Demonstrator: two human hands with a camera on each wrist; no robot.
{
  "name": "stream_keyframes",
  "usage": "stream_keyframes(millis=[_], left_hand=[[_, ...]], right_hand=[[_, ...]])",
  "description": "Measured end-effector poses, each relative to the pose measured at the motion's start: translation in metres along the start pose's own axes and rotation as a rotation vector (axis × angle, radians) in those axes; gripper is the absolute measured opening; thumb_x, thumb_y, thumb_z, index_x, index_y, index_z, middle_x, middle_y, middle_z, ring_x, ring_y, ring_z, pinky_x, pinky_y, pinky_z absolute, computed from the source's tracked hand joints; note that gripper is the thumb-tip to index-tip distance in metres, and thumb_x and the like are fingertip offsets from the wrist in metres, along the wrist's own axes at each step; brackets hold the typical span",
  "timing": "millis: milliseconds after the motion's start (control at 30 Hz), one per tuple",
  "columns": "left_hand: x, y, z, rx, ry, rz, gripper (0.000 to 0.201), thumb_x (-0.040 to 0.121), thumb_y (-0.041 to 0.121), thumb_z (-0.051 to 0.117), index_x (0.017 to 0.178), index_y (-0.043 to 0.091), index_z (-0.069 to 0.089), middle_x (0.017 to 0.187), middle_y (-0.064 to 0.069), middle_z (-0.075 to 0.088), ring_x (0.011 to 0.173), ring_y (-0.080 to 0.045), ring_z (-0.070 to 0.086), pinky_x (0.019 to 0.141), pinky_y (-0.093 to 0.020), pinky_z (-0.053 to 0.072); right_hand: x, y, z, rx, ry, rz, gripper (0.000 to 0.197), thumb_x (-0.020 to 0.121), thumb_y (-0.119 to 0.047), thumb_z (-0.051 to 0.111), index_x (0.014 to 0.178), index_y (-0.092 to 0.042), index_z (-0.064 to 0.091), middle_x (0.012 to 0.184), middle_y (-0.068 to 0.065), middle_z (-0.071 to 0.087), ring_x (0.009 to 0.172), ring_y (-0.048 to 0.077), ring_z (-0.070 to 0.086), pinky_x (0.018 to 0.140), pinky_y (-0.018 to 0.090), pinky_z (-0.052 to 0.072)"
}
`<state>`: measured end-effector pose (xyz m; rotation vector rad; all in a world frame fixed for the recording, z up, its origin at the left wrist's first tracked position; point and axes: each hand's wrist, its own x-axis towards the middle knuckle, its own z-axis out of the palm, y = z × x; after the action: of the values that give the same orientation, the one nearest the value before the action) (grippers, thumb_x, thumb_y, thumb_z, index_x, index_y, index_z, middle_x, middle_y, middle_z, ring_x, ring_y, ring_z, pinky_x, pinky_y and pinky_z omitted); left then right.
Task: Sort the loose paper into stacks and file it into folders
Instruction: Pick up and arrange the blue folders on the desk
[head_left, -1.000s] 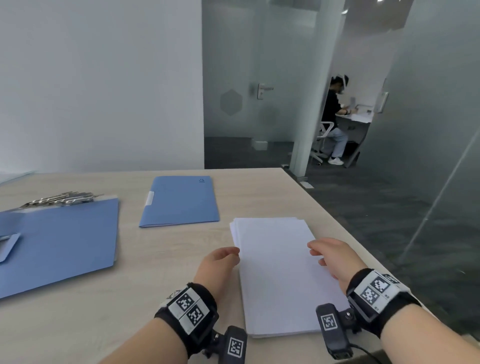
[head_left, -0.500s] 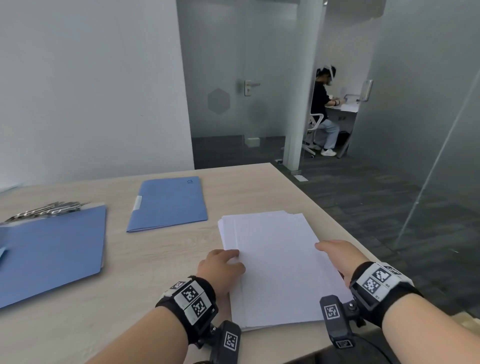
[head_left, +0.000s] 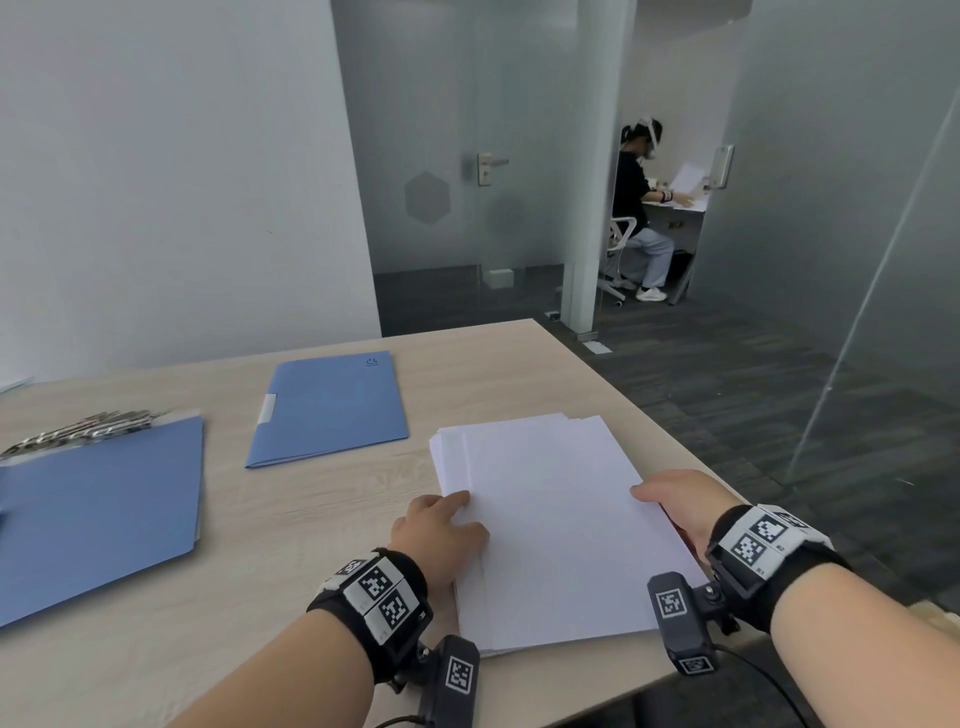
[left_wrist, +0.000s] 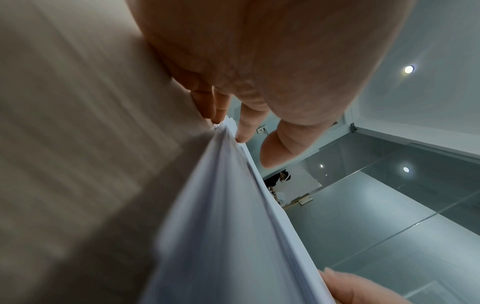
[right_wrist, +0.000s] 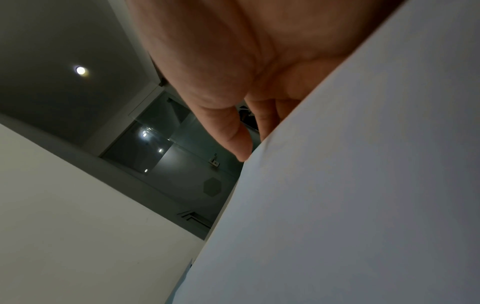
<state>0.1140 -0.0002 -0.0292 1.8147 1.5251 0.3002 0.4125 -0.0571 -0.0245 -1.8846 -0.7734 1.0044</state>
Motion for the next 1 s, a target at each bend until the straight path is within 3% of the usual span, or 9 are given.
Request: stream_keyframes(millis=[67,133,200,333,533,733,900,1000], left_hand=[[0.0,0.001,0.001,0.014,0.021,0.003,0.071,0.09,0.044,0.057,0.154,0.026,0.034,0.157,-0.001,0.032,0.143,-0.03,0.033,0.118,-0.044,0.03],[0.0,0.002,0.001,0.018,0.027,0.002,0.066,0.091,0.043,0.057,0.151,0.022,0.038,0.156,-0.001,0.032,0.142,-0.03,0.034,0.116,-0.042,0.031],[0.0,0.001,0.001,0.024,0.018,-0.001,0.067,0.09,0.045,0.056,0.152,0.027,0.037,0.157,0.003,0.03,0.143,-0.029,0.031,0.118,-0.043,0.029],[-0.003,0.003,0.001,0.074,-0.002,-0.006,0.07,0.091,0.046,0.055,0.156,0.036,0.03,0.158,0.006,0.025,0.146,-0.028,0.024,0.121,-0.042,0.024],[-0.006,0.008,-0.001,0.111,-0.029,-0.003,0.07,0.09,0.046,0.055,0.155,0.042,0.028,0.159,0.006,0.022,0.146,-0.029,0.021,0.121,-0.042,0.021],[-0.009,0.01,-0.001,0.124,-0.044,-0.008,0.07,0.089,0.047,0.055,0.154,0.047,0.028,0.159,0.006,0.021,0.146,-0.028,0.02,0.121,-0.042,0.022],[-0.01,0.012,0.0,0.124,-0.016,-0.01,0.073,0.09,0.047,0.056,0.156,0.041,0.025,0.159,0.005,0.023,0.145,-0.029,0.023,0.118,-0.04,0.023],[-0.008,0.01,0.0,0.117,-0.021,-0.014,0.071,0.091,0.049,0.056,0.155,0.039,0.028,0.159,0.005,0.023,0.146,-0.029,0.022,0.12,-0.04,0.023]], right_hand=[[-0.003,-0.001,-0.002,0.005,0.022,0.008,0.02,0.089,-0.006,0.068,0.098,0.011,0.07,0.103,0.033,0.071,0.099,0.05,0.068,0.087,0.052,0.054],[-0.002,-0.001,-0.003,0.001,0.028,0.019,0.021,0.091,-0.008,0.066,0.099,0.012,0.07,0.102,0.031,0.072,0.098,0.049,0.068,0.087,0.051,0.054],[-0.002,-0.002,-0.003,-0.002,0.026,0.037,0.023,0.091,-0.012,0.067,0.099,0.009,0.071,0.1,0.029,0.073,0.097,0.047,0.07,0.089,0.049,0.054],[0.0,-0.001,-0.004,0.007,0.004,0.06,0.026,0.09,-0.018,0.07,0.099,0.006,0.073,0.097,0.024,0.075,0.095,0.044,0.072,0.097,0.06,0.052],[-0.011,-0.009,-0.003,0.042,-0.045,0.055,0.014,0.091,-0.004,0.067,0.099,0.008,0.07,0.102,0.03,0.073,0.099,0.048,0.069,0.086,0.049,0.055],[-0.014,-0.013,-0.003,0.006,-0.085,0.04,0.016,0.091,-0.009,0.07,0.101,0.004,0.07,0.099,0.025,0.075,0.098,0.045,0.071,0.091,0.052,0.055],[-0.01,-0.01,-0.004,-0.027,-0.04,0.031,0.011,0.088,-0.001,0.07,0.095,0.007,0.071,0.1,0.028,0.073,0.098,0.048,0.07,0.095,0.059,0.053],[-0.01,-0.008,-0.004,0.002,-0.012,0.001,0.01,0.088,0.003,0.067,0.097,0.007,0.07,0.103,0.028,0.072,0.099,0.047,0.069,0.094,0.057,0.054]])
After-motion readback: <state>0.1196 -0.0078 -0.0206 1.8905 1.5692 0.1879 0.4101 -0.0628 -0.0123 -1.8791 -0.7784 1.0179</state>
